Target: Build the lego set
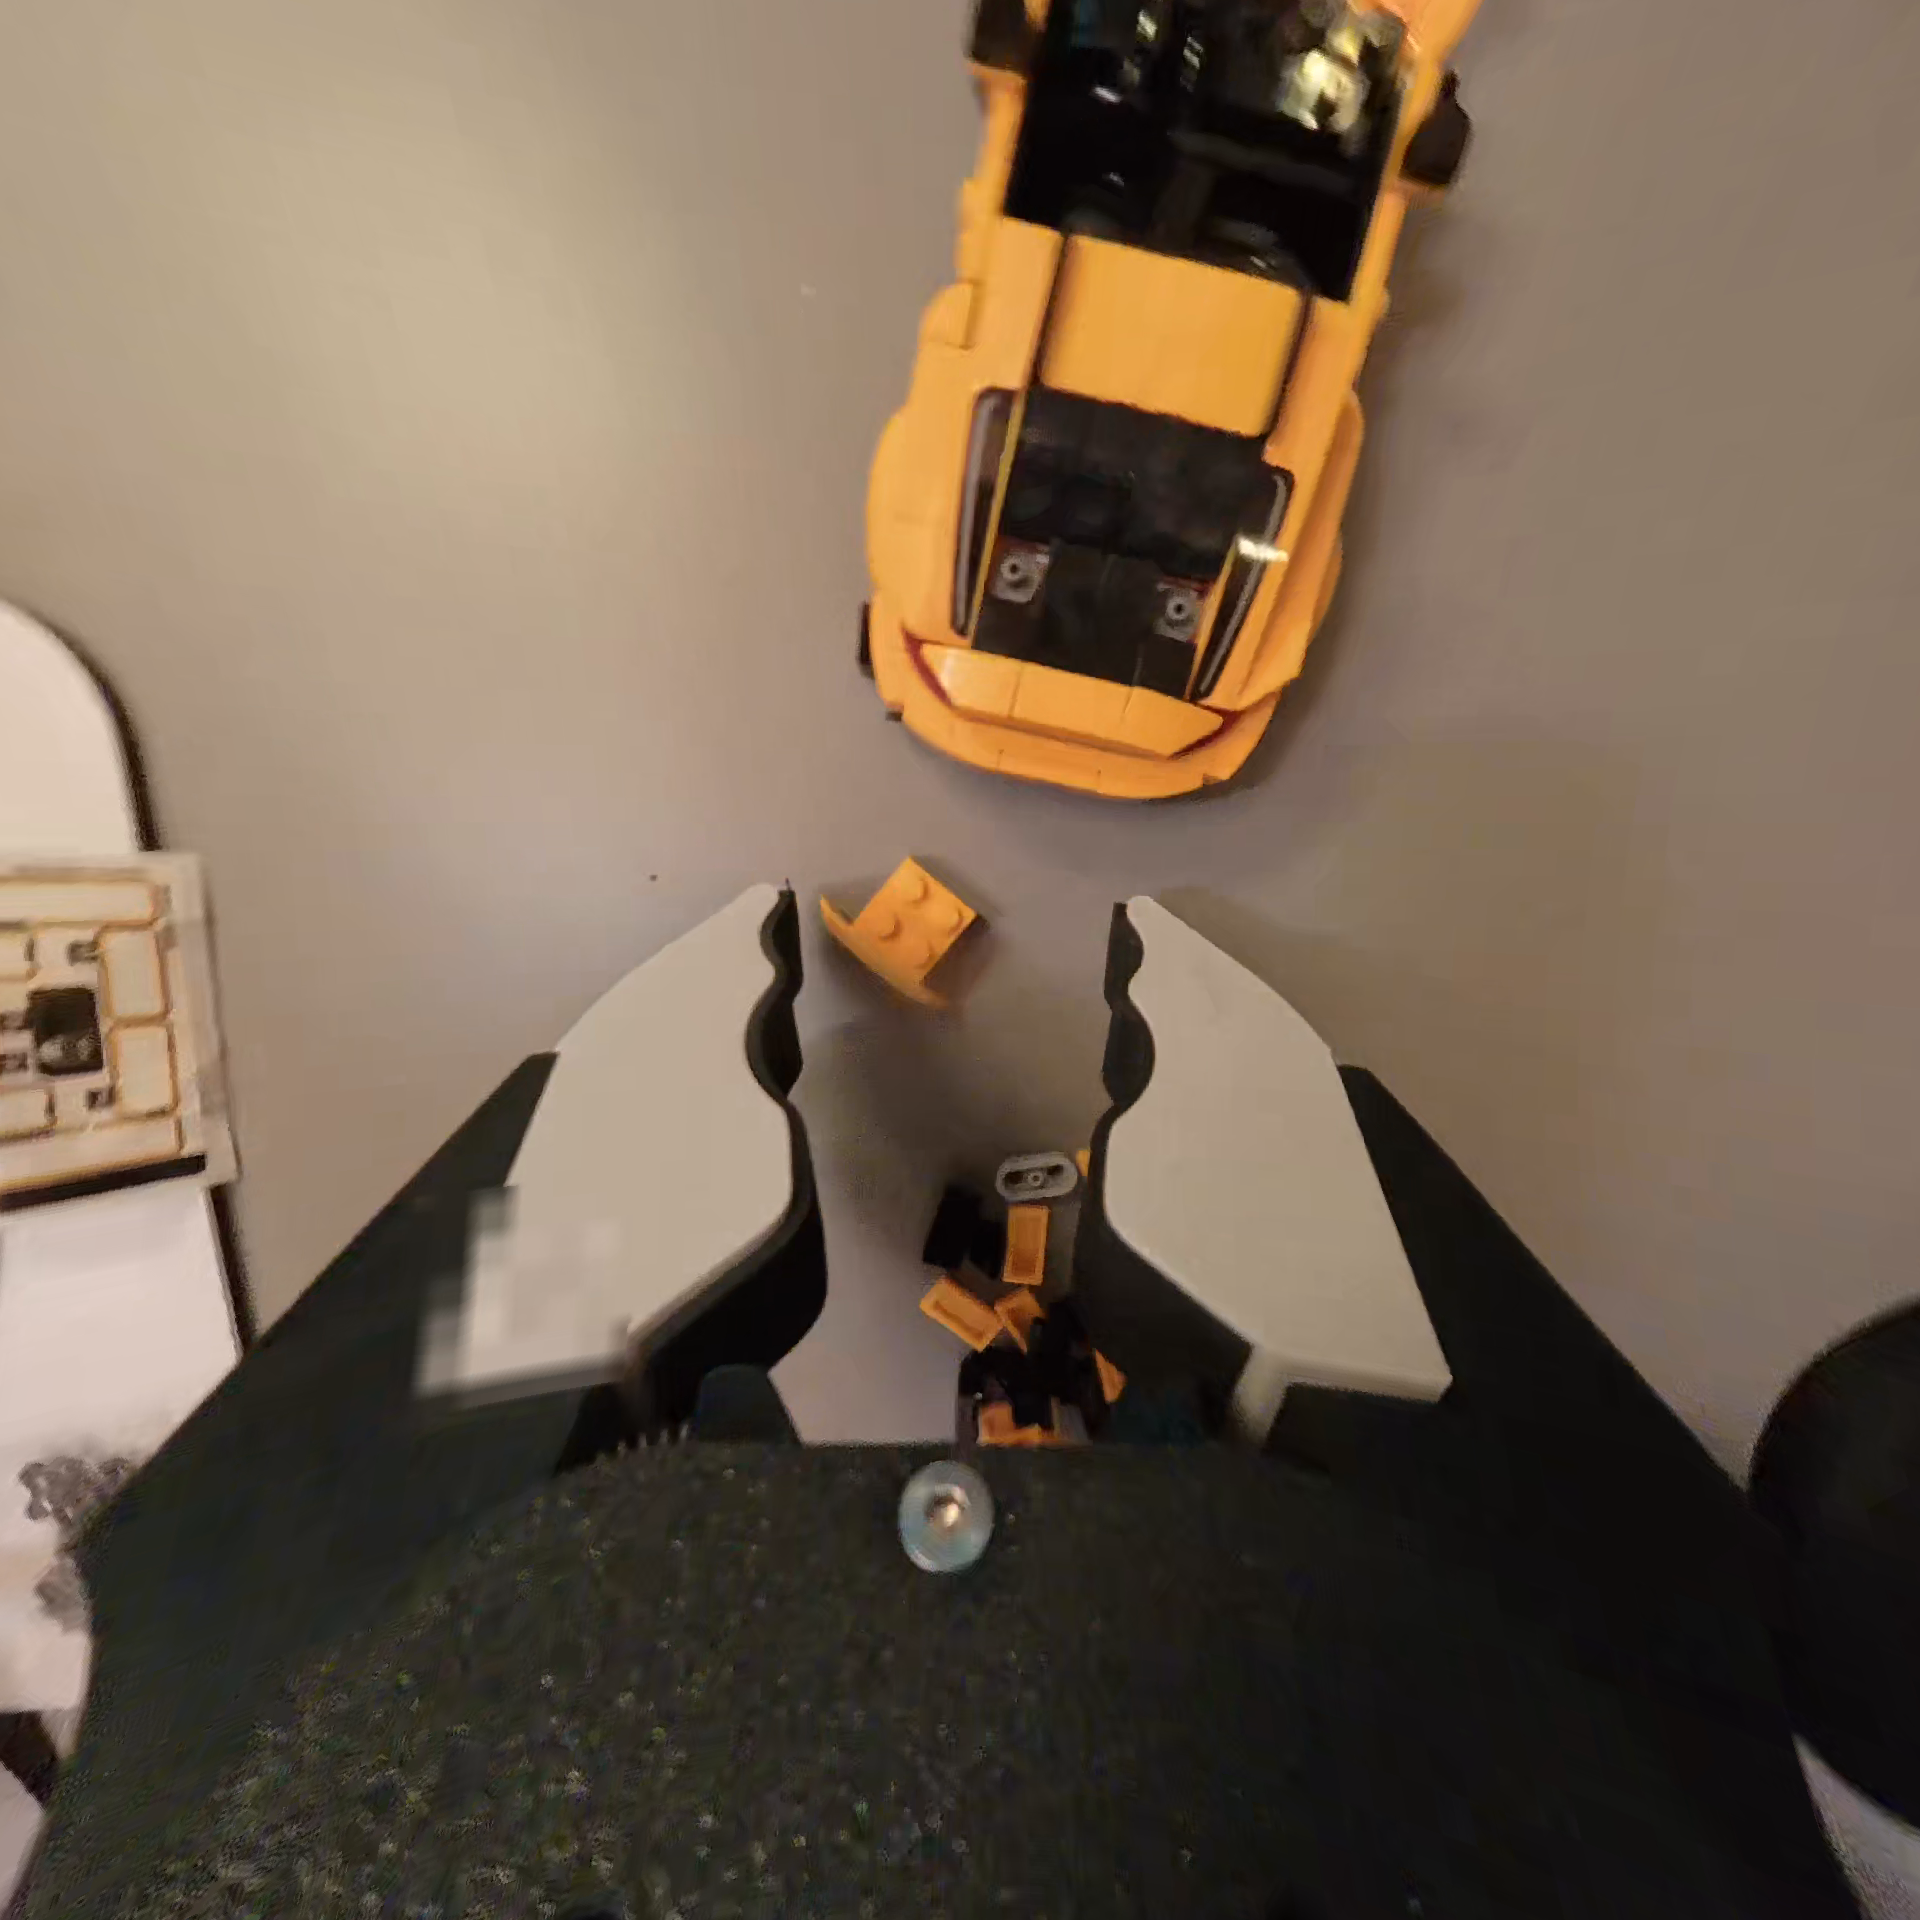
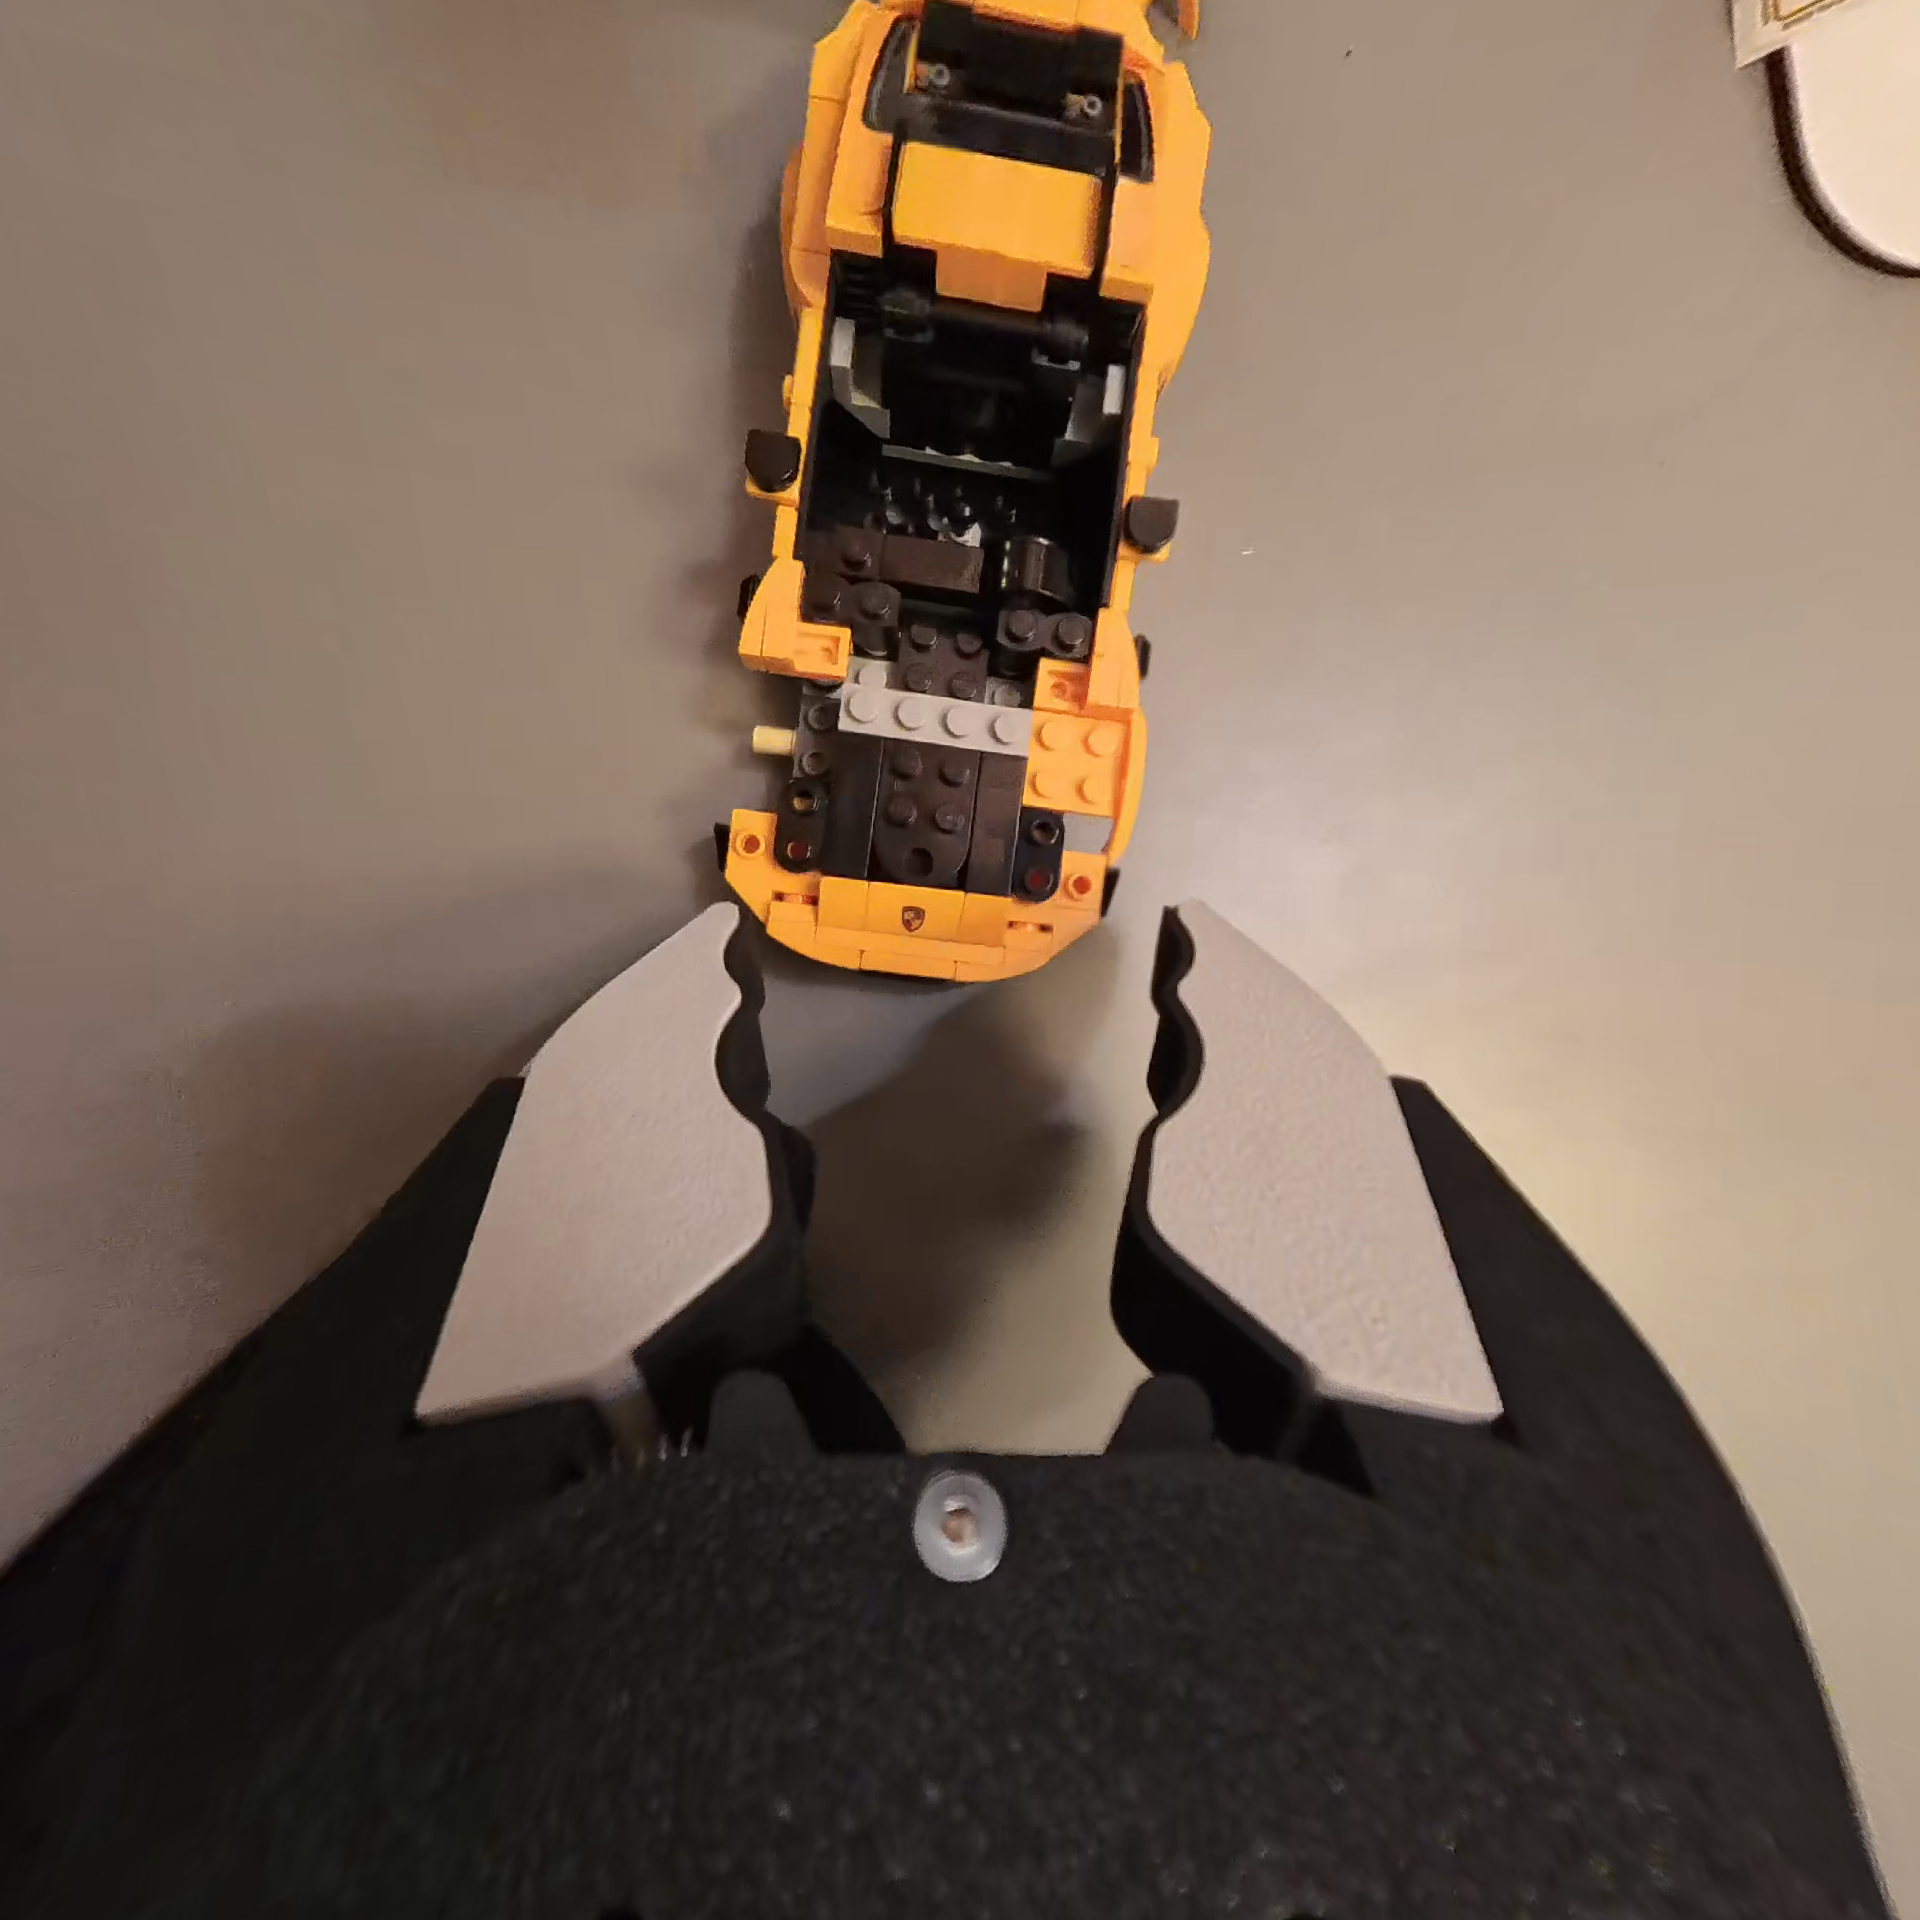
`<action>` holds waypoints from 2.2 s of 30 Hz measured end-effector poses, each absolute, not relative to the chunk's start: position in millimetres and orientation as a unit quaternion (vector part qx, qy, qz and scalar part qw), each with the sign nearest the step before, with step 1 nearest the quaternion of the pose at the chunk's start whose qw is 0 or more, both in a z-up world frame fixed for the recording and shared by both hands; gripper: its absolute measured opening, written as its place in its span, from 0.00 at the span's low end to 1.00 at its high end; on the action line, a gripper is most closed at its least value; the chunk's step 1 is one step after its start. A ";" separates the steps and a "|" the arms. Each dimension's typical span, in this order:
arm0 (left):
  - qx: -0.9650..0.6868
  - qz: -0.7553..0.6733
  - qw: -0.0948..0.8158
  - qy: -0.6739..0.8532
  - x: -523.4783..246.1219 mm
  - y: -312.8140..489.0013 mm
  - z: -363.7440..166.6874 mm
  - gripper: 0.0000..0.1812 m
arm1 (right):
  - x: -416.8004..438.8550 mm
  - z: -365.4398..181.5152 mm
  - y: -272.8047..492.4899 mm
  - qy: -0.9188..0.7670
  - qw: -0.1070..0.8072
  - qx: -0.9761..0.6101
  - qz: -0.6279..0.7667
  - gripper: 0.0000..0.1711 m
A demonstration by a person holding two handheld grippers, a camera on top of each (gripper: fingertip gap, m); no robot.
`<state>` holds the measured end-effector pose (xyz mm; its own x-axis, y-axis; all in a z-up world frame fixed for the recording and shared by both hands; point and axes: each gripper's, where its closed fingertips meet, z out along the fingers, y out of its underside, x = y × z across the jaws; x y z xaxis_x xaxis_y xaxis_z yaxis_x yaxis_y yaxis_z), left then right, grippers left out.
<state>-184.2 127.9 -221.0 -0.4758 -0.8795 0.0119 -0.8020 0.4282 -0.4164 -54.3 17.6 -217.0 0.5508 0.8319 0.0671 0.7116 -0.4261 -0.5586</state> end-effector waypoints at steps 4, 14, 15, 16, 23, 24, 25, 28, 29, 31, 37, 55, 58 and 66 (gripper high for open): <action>-0.478 -0.155 0.062 0.862 -188.6 133.2 -228.9 0.26 | -48.0 -218.8 30.5 -0.465 0.272 -0.835 0.115 0.41; -0.514 -0.135 0.055 0.845 -223.5 101.1 -226.7 0.17 | -34.0 -224.9 49.2 -0.436 0.301 -0.840 0.112 0.36; -0.518 -0.131 0.063 0.843 -225.6 101.8 -225.1 0.17 | -34.0 -224.0 48.4 -0.436 0.304 -0.839 0.113 0.36; -0.522 -0.128 0.079 0.840 -224.3 105.4 -222.9 0.18 | -34.2 -222.4 47.9 -0.435 0.309 -0.838 0.113 0.36; -0.495 -0.182 0.098 0.844 -195.1 112.1 -223.9 0.28 | -34.7 -214.0 40.8 -0.430 0.322 -0.836 0.113 0.36; -0.498 -0.191 0.075 0.842 -196.3 109.3 -226.5 0.28 | -33.7 -214.1 38.1 -0.431 0.321 -0.836 0.112 0.35; -0.502 -0.193 0.060 0.841 -197.7 108.5 -227.2 0.27 | -32.5 -214.6 34.6 -0.431 0.320 -0.836 0.112 0.35; -0.508 -0.181 0.032 0.842 -209.1 103.8 -225.8 0.25 | -28.2 -214.7 24.0 -0.425 0.318 -0.839 0.121 0.35; -0.514 -0.175 0.026 0.839 -213.6 101.5 -226.4 0.27 | -27.0 -214.4 21.4 -0.423 0.319 -0.839 0.124 0.35; -0.516 -0.187 0.016 0.836 -221.5 89.9 -224.9 0.23 | -25.5 -212.7 18.6 -0.419 0.323 -0.838 0.129 0.35; -0.562 -0.167 0.077 0.806 -222.1 98.7 -222.6 0.15 | -28.8 -209.6 23.2 -0.415 0.337 -0.834 0.133 0.34; -0.633 -0.245 0.189 0.710 -146.6 2.6 -204.6 0.02 | -43.9 -176.5 -7.9 -0.430 0.446 -0.777 0.110 0.19; -0.632 -0.217 0.201 0.716 -116.7 6.3 -209.3 0.02 | -57.5 -171.7 -9.5 -0.457 0.462 -0.754 0.096 0.15; -0.629 -0.192 0.214 0.722 -88.5 9.9 -208.5 0.02 | -78.1 -188.1 2.0 -0.541 0.438 -0.717 0.003 0.14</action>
